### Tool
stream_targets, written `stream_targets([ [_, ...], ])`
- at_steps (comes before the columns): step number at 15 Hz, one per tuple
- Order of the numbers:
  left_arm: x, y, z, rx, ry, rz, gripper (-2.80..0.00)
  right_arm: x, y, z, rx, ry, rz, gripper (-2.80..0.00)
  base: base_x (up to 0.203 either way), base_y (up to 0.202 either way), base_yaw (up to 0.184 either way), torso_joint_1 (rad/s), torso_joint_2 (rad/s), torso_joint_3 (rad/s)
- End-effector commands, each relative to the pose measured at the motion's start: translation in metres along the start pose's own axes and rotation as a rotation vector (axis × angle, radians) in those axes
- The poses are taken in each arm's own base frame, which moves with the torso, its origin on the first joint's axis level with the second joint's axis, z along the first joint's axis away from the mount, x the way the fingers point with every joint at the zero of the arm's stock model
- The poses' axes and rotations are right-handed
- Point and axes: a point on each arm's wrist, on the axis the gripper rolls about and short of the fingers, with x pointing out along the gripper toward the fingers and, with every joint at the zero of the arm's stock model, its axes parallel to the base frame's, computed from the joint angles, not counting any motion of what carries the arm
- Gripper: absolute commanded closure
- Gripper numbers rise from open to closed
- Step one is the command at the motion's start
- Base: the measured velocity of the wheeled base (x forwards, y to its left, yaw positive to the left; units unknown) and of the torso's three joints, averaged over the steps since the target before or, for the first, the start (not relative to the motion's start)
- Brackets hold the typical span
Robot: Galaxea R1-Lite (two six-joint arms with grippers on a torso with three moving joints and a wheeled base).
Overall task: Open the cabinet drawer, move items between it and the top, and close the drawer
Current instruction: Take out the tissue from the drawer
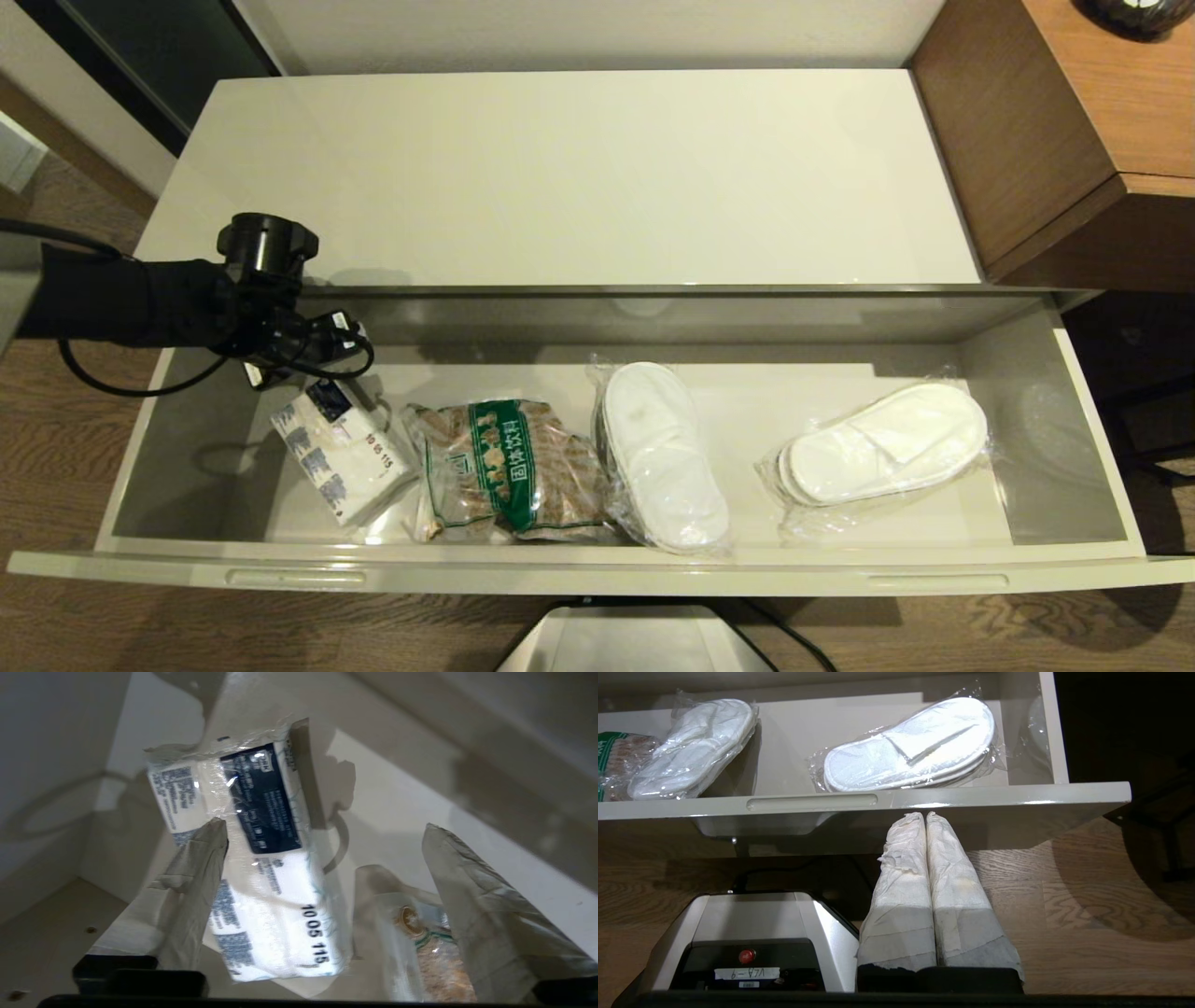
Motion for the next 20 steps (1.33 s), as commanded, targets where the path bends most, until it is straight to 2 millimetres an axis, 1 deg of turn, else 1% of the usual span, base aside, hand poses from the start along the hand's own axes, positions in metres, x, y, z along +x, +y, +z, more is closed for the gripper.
stream_targets([
  [1, 0.022, -0.002, -0.009, -0.025, 0.037, 0.02, -2.8, -0.002, 0.0, -0.001, 0.001, -0.025, 0.0, 0.0, 0.0, 0.0, 0.0, 0.0, 0.0, 0.0],
  [4, 0.031, -0.004, -0.009, -0.047, 0.037, 0.029, -2.8, -0.002, 0.0, -0.001, 0.001, -0.025, 0.001, 0.0, 0.0, 0.0, 0.0, 0.0, 0.0, 0.0],
  [7, 0.025, -0.003, -0.007, -0.061, 0.025, 0.032, -2.8, -0.002, 0.0, -0.001, 0.001, -0.024, 0.0, 0.0, 0.0, 0.0, 0.0, 0.0, 0.0, 0.0],
  [8, 0.02, -0.002, -0.004, -0.072, 0.013, 0.025, -2.8, -0.002, 0.0, -0.001, 0.001, -0.025, 0.001, 0.0, 0.0, 0.0, 0.0, 0.0, 0.0, 0.0],
  [9, 0.008, -0.002, 0.004, -0.091, -0.041, -0.005, -2.8, -0.002, 0.0, -0.001, 0.001, -0.025, 0.0, 0.0, 0.0, 0.0, 0.0, 0.0, 0.0, 0.0],
  [11, -0.004, -0.001, 0.011, -0.092, -0.103, -0.032, -2.8, -0.002, 0.0, -0.001, 0.001, -0.025, 0.0, 0.0, 0.0, 0.0, 0.0, 0.0, 0.0, 0.0],
  [12, -0.004, -0.001, 0.011, -0.092, -0.104, -0.032, -2.8, -0.002, 0.0, -0.001, 0.001, -0.025, 0.0, 0.0, 0.0, 0.0, 0.0, 0.0, 0.0, 0.0],
  [13, -0.009, 0.0, 0.012, -0.094, -0.112, -0.034, -2.8, -0.002, 0.0, -0.001, 0.001, -0.025, 0.0, 0.0, 0.0, 0.0, 0.0, 0.0, 0.0, 0.0],
  [14, -0.024, 0.001, 0.018, -0.102, -0.142, -0.048, -2.8, -0.002, 0.0, -0.001, 0.001, -0.025, 0.001, 0.0, 0.0, 0.0, 0.0, 0.0, 0.0, 0.0],
  [16, -0.043, 0.007, 0.027, -0.107, -0.184, -0.055, -2.8, -0.002, 0.0, -0.001, 0.001, -0.025, 0.0, 0.0, 0.0, 0.0, 0.0, 0.0, 0.0, 0.0],
  [18, -0.057, 0.011, 0.034, -0.104, -0.218, -0.063, -2.8, -0.002, 0.0, -0.001, 0.001, -0.025, 0.001, 0.0, 0.0, 0.0, 0.0, 0.0, 0.0, 0.0],
  [20, -0.064, 0.012, 0.033, -0.076, -0.212, -0.048, -2.8, -0.002, 0.0, -0.001, 0.001, -0.025, 0.0, 0.0, 0.0, 0.0, 0.0, 0.0, 0.0, 0.0],
])
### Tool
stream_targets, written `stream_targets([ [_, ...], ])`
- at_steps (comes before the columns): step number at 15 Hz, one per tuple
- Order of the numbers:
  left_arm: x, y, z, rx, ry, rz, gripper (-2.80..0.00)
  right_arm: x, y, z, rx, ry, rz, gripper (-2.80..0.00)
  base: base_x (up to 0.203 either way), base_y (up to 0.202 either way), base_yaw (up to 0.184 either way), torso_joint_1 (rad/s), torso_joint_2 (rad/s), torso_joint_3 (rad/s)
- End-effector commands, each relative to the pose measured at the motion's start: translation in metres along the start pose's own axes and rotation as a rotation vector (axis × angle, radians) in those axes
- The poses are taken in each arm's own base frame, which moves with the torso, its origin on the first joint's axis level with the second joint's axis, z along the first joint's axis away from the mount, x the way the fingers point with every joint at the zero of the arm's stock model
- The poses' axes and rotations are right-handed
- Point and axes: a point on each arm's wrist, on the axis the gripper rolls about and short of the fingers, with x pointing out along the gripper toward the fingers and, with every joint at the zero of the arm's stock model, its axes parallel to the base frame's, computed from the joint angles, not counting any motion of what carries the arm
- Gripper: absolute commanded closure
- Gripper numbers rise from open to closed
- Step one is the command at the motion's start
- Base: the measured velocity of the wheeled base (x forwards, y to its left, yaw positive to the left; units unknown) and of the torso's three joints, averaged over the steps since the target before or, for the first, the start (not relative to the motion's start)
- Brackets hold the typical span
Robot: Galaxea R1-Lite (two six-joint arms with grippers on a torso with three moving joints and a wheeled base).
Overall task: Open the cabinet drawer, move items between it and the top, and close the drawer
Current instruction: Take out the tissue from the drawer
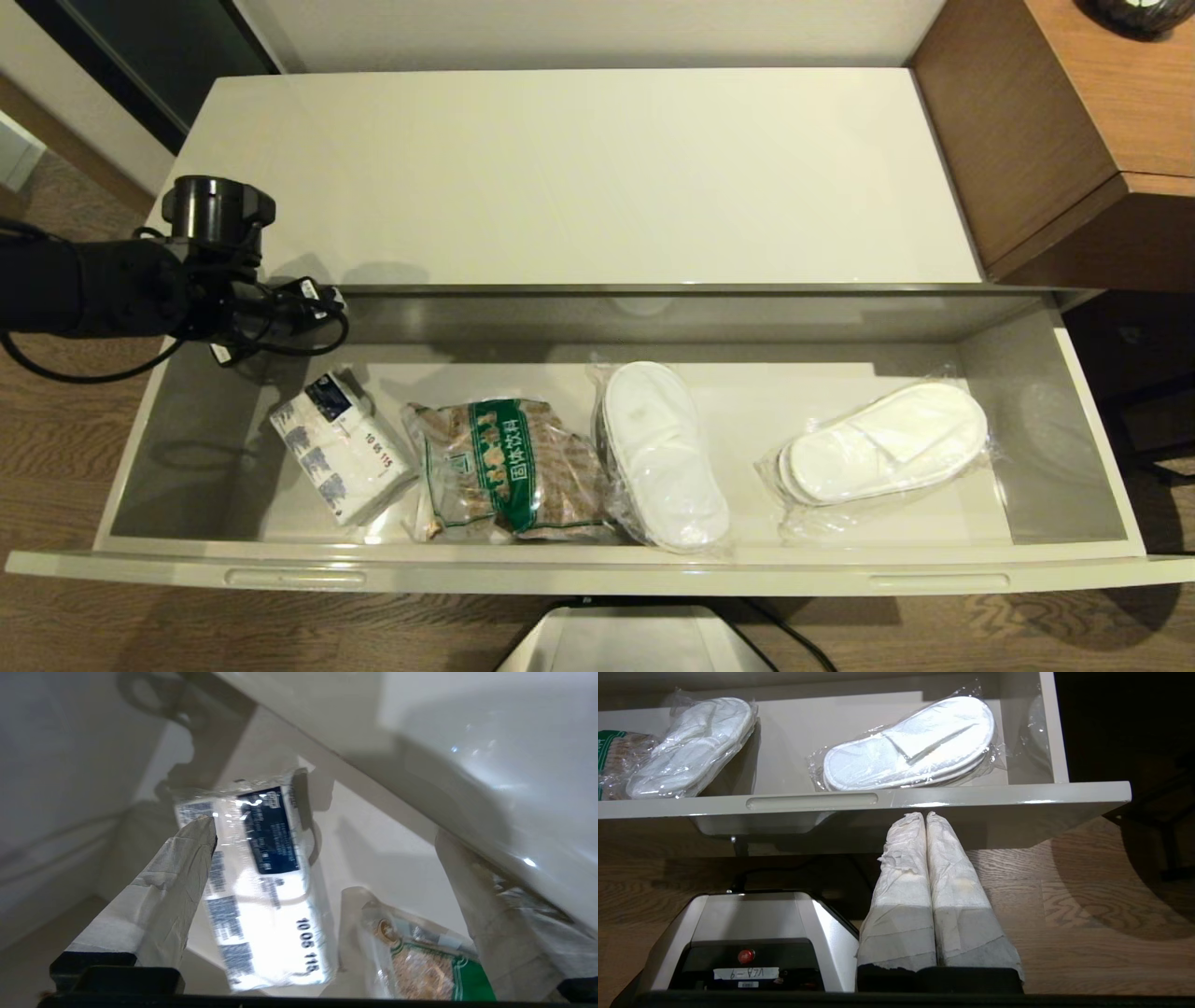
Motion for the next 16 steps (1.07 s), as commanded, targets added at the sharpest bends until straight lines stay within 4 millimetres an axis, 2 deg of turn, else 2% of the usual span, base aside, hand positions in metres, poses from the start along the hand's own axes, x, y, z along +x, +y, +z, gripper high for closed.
stream_targets([
  [1, -0.015, 0.002, 0.006, 0.002, -0.012, 0.015, -2.8, -0.002, 0.0, -0.001, 0.001, -0.026, 0.002, 0.0, 0.0, 0.0, 0.0, 0.0, 0.0, 0.0],
  [6, 0.011, 0.013, -0.02, 0.03, 0.131, 0.11, -2.8, -0.002, 0.0, -0.001, 0.001, -0.024, 0.001, 0.0, 0.0, 0.0, 0.0, 0.0, 0.0, 0.0],
  [16, 0.052, 0.012, -0.04, -0.002, 0.184, 0.145, -2.8, -0.002, 0.0, -0.001, 0.001, -0.026, 0.001, 0.0, 0.0, 0.0, 0.0, 0.0, 0.0, 0.0],
])
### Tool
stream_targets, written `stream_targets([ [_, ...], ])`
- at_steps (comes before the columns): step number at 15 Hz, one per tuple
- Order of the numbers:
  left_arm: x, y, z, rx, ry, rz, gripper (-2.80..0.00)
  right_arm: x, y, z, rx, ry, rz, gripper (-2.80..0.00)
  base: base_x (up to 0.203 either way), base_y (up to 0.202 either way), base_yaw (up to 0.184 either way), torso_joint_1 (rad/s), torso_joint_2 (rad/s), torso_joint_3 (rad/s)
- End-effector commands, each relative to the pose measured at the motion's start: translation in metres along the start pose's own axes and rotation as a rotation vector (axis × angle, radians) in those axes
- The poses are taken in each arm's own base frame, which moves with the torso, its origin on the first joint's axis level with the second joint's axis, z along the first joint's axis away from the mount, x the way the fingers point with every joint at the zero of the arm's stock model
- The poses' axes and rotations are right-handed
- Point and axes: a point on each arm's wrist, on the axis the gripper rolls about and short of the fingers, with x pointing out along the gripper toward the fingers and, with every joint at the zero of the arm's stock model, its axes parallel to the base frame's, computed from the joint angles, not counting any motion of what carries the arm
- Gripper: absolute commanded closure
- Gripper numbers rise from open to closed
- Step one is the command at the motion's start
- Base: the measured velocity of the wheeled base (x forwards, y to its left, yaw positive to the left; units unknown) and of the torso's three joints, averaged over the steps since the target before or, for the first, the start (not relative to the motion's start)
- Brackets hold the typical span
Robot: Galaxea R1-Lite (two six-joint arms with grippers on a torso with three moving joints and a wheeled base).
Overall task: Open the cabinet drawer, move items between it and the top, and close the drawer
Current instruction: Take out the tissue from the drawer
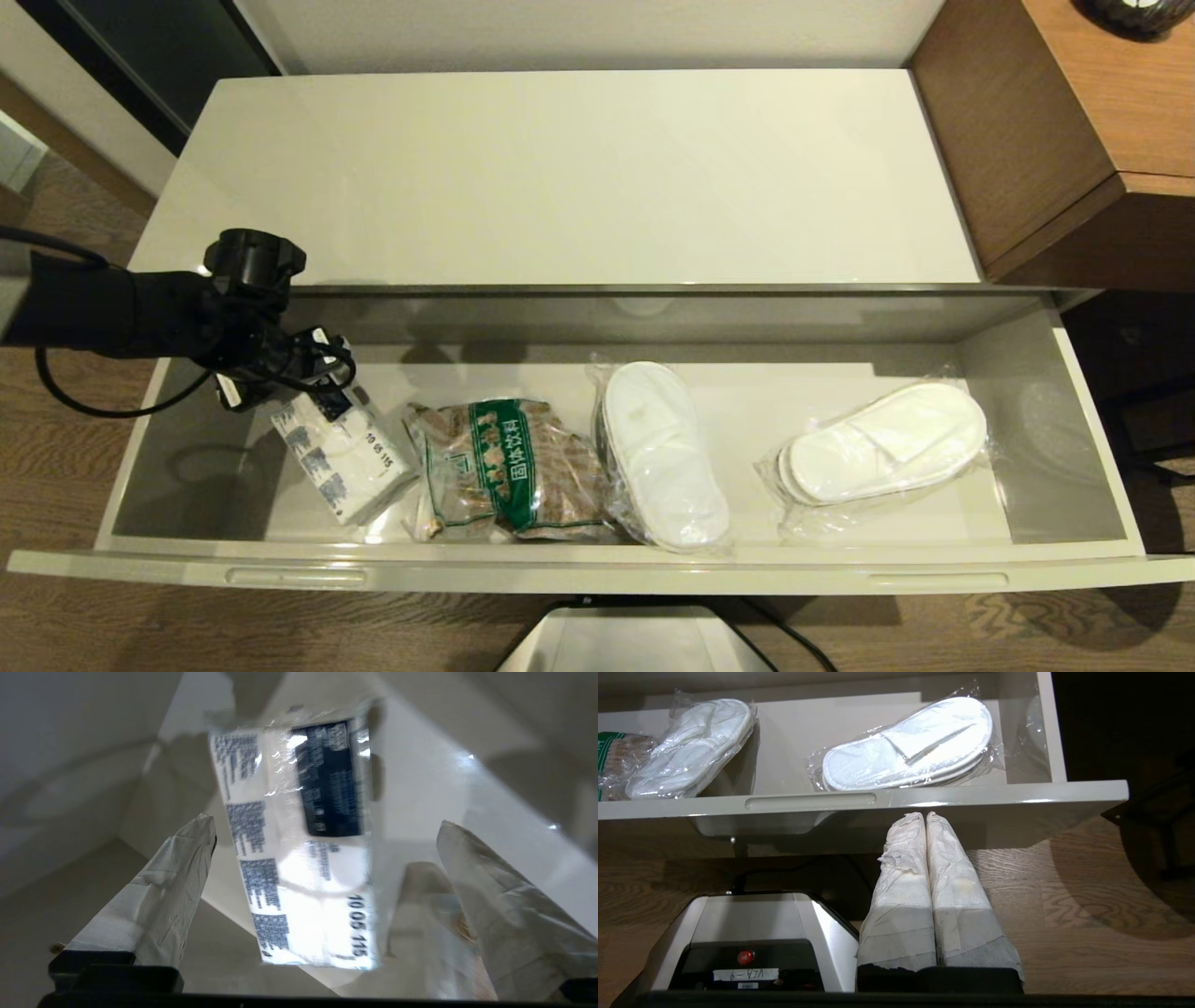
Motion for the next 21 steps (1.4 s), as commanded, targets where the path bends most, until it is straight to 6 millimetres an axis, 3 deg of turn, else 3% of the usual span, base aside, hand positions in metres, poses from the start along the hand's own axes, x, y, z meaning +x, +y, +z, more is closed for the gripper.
stream_targets([
  [1, 0.015, -0.003, -0.003, -0.004, 0.015, 0.011, -2.8, -0.002, 0.0, -0.001, 0.001, -0.025, 0.001, 0.0, 0.0, 0.0, 0.0, 0.0, 0.0, 0.0],
  [3, 0.022, -0.003, -0.003, -0.011, 0.017, 0.018, -2.8, -0.002, 0.0, -0.001, 0.001, -0.025, 0.001, 0.0, 0.0, 0.0, 0.0, 0.0, 0.0, 0.0],
  [5, 0.014, -0.002, 0.003, -0.015, -0.004, 0.006, -2.8, -0.002, 0.0, -0.001, 0.001, -0.025, 0.002, 0.0, 0.0, 0.0, 0.0, 0.0, 0.0, 0.0],
  [8, 0.018, 0.002, 0.002, -0.036, 0.005, 0.025, -2.8, -0.002, 0.0, -0.001, 0.001, -0.025, 0.001, 0.0, 0.0, 0.0, 0.0, 0.0, 0.0, 0.0],
  [11, 0.002, 0.004, 0.01, -0.048, -0.029, 0.019, -2.8, -0.002, 0.0, -0.001, 0.001, -0.025, 0.001, 0.0, 0.0, 0.0, 0.0, 0.0, 0.0, 0.0],
  [21, 0.0, 0.016, 0.002, -0.084, 0.029, 0.045, -2.8, -0.002, 0.0, -0.001, 0.001, -0.025, 0.002, 0.0, 0.0, 0.0, 0.0, 0.0, 0.0, 0.0],
])
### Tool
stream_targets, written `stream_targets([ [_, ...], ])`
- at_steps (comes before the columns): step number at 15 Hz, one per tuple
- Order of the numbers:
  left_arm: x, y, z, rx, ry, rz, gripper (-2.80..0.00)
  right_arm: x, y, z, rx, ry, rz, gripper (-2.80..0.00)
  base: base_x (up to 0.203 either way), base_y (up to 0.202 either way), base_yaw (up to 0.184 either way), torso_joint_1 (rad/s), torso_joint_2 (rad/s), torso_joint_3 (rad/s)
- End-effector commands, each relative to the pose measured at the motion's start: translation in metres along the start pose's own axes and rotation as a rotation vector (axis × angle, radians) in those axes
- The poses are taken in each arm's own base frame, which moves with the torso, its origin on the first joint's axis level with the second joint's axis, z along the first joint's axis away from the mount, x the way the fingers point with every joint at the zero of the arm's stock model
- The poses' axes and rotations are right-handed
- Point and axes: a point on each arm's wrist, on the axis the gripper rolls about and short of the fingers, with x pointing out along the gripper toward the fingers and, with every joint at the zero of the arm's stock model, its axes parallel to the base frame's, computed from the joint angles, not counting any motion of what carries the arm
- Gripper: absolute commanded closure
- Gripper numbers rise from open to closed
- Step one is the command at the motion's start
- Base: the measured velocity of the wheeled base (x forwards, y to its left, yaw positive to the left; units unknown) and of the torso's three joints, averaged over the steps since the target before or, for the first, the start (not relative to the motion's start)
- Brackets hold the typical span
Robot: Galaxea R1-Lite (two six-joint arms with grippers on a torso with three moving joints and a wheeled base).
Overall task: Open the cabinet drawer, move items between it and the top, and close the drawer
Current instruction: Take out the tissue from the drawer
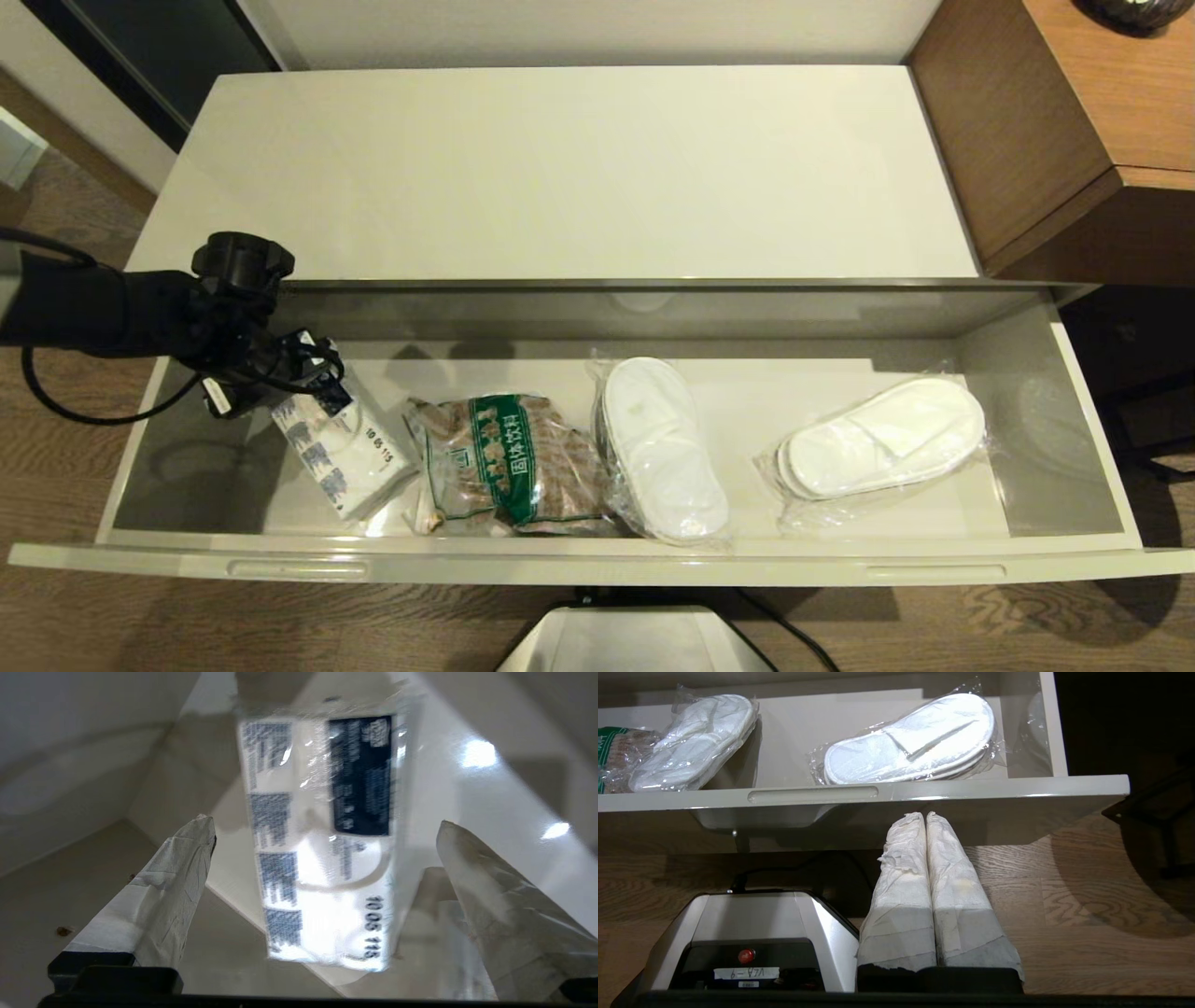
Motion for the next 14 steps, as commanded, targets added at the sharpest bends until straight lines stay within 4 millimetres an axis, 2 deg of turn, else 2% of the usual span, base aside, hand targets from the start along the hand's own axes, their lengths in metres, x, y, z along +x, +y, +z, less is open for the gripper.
stream_targets([
  [1, 0.001, 0.007, -0.005, -0.005, 0.026, 0.014, -2.8, -0.002, 0.0, -0.001, 0.001, -0.025, 0.0, 0.0, 0.0, 0.0, 0.0, 0.0, 0.0, 0.0],
  [5, 0.017, 0.021, -0.015, -0.005, 0.094, 0.033, -2.8, -0.002, 0.0, -0.001, 0.001, -0.024, 0.0, 0.0, 0.0, 0.0, 0.0, 0.0, 0.0, 0.0],
  [9, 0.033, 0.018, -0.02, -0.041, 0.186, -0.074, -2.8, -0.002, 0.0, -0.001, 0.001, -0.025, 0.001, 0.0, 0.0, 0.0, 0.0, 0.0, 0.0, 0.0],
  [14, 0.059, 0.015, -0.025, -0.053, 0.139, -0.165, -2.8, -0.002, 0.0, -0.001, 0.001, -0.025, 0.001, 0.0, 0.0, 0.0, 0.0, 0.0, 0.0, 0.0],
])
